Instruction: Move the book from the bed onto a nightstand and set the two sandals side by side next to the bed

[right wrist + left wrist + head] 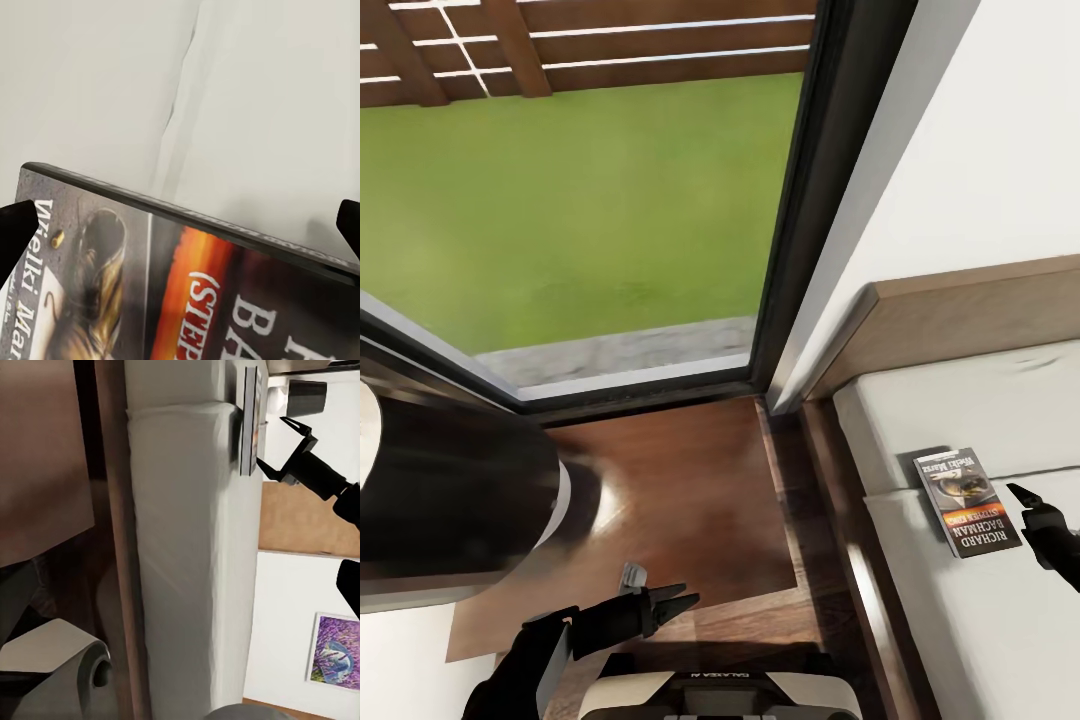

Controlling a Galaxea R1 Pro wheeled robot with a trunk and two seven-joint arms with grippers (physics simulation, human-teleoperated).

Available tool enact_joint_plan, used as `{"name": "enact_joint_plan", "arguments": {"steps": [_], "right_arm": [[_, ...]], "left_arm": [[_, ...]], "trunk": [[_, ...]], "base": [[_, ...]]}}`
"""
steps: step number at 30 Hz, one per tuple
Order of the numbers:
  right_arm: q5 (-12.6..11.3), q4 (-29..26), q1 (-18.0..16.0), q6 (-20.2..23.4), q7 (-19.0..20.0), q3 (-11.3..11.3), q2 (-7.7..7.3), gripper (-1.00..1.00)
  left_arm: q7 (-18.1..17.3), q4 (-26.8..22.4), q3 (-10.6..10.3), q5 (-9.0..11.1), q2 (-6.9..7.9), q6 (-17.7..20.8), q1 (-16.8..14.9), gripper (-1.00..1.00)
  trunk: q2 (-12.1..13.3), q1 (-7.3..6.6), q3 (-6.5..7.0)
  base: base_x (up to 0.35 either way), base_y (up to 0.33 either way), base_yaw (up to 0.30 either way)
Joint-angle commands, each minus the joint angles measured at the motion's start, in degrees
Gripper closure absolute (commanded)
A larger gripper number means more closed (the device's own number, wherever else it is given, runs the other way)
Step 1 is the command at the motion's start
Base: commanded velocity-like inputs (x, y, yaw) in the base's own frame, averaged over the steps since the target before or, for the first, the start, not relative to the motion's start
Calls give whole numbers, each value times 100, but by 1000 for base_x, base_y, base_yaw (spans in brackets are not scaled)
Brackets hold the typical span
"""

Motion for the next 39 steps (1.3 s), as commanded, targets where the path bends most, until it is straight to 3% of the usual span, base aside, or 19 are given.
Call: {"name": "enact_joint_plan", "arguments": {"steps": [1,4,39], "right_arm": [[-24,2,-3,36,11,-15,1,-100],[-24,2,-3,36,12,-15,1,-100],[-24,2,-3,36,12,-15,1,-100]], "left_arm": [[-27,-2,21,-7,-6,60,-2,-100],[-27,-2,21,-7,-6,60,-2,-100],[-18,-1,21,-7,-6,60,-3,-100]], "trunk": [[-42,22,-20],[-162,88,-74],[-162,88,-74]], "base": [[0,0,0],[0,0,0],[-29,0,0]]}}
